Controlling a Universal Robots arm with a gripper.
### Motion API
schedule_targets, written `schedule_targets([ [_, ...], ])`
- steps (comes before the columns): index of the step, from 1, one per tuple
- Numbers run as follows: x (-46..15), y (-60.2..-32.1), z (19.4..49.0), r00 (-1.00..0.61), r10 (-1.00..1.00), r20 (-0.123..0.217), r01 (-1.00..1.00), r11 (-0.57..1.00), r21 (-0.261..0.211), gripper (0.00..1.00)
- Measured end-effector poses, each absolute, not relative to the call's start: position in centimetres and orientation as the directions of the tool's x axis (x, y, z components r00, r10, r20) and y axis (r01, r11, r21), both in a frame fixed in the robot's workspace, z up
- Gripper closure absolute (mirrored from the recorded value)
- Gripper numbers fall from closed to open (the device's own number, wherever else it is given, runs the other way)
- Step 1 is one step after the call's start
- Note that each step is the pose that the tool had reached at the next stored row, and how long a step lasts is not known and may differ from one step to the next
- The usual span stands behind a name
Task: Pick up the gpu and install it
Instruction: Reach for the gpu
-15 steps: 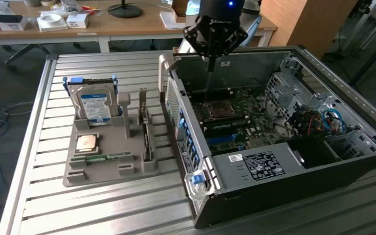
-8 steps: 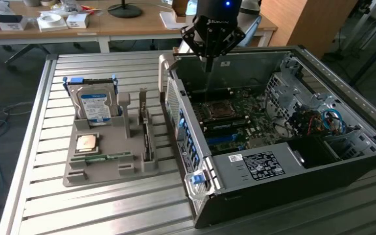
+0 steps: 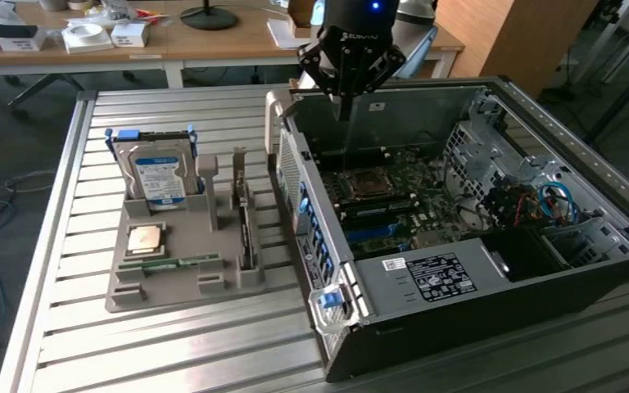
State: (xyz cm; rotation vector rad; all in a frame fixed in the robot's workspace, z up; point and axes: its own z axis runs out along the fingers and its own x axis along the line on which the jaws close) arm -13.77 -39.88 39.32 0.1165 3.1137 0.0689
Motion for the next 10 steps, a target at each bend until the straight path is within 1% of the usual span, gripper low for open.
schedule_targets([
  [10, -14.55, -39.87, 39.32, -0.997, 0.075, -0.023, 0.074, 0.996, 0.045, 0.89],
])
